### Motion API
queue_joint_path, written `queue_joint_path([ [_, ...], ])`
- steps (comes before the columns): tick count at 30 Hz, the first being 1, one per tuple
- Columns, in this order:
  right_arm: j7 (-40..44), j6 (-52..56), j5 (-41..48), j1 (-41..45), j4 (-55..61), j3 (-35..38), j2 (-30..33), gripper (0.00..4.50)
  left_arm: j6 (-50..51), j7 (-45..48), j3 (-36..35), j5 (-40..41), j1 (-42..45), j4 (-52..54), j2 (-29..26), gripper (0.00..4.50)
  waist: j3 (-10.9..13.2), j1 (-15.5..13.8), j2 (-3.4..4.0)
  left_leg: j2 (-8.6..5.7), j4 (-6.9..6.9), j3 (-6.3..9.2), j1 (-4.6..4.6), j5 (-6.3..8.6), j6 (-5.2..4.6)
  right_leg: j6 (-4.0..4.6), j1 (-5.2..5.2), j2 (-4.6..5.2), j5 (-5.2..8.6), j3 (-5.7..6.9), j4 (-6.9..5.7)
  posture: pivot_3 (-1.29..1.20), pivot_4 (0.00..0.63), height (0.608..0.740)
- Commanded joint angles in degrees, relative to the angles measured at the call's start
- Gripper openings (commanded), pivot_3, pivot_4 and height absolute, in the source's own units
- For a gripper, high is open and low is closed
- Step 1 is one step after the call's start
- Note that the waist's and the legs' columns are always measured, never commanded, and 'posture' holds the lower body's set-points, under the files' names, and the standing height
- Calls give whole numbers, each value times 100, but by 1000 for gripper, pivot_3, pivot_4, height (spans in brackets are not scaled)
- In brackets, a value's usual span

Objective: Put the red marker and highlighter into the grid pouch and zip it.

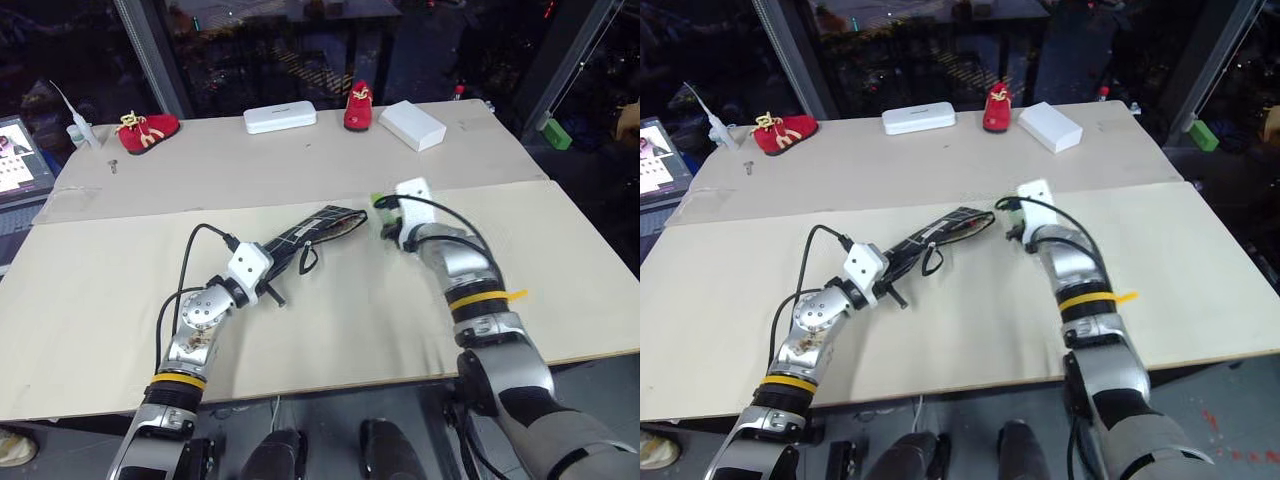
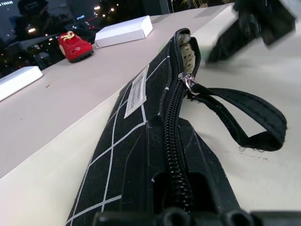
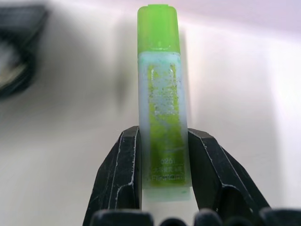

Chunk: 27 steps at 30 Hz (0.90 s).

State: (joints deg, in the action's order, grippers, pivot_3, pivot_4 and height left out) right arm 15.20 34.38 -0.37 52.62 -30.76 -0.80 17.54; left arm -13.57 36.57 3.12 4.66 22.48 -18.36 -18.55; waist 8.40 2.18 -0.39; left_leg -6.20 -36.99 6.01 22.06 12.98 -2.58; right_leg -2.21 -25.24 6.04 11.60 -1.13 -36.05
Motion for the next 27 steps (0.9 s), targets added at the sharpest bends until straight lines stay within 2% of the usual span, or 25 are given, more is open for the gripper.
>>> queue_joint_path([
  [1, 632, -1374, -167, 188, 569, -147, 584, 1025, -56, 0, -73, 79, 54, 181, -38, 0, 0, 29, 0, 1, 0, -1, -2, 0, -1, 0, 1, -1, 0, 0, 1, 0, 150, 740],
  [5, 1851, -3087, -432, -200, 1343, -674, 1509, 1025, -35, 33, -81, 96, 71, 177, -62, 0, 1, 22, 0, 1, 1, -5, -2, 1, -2, -1, 2, -2, 1, 2, 7, 0, 150, 740],
  [7, 2342, -4016, -982, -665, 1868, -1244, 2112, 1025, -28, 50, -76, 99, 81, 172, -65, 0, 0, 36, -3, 6, 0, -6, -10, 4, -5, -2, 13, -7, 1, 6, 12, 0, 150, 740],
  [10, 2652, -4833, -1562, -1071, 2220, -1703, 2591, 1025, -11, 61, -64, 103, 98, 180, -60, 0, 0, 3, -5, 10, -1, -13, -24, 7, -2, -3, 23, -6, 2, 16, 13, 0, 150, 740],
  [12, 2678, -5089, -1803, -1174, 2266, -1834, 2696, 1025, 3, 66, -56, 105, 104, 197, -53, 0, 1, 5, -7, 7, -4, -21, -24, 7, -1, -3, 23, -2, 2, 10, 13, 0, 150, 740],
  [17, 2462, -5205, -2194, -1084, 1955, -1925, 2481, 1025, 12, 90, -39, 110, 92, 207, -46, 0, 2, -6, -9, 11, -5, -29, -29, 6, 0, -1, 22, -4, 0, 3, 10, 0, 150, 740],
  [27, 2434, -5252, -2335, -733, 1371, -1758, 2491, 1025, 12, 122, -11, 101, 85, 203, -29, 0, 3, -149, -9, 10, -5, -28, -25, 6, 1, 1, 21, -3, 0, 4, 16, 0, 150, 740],
])
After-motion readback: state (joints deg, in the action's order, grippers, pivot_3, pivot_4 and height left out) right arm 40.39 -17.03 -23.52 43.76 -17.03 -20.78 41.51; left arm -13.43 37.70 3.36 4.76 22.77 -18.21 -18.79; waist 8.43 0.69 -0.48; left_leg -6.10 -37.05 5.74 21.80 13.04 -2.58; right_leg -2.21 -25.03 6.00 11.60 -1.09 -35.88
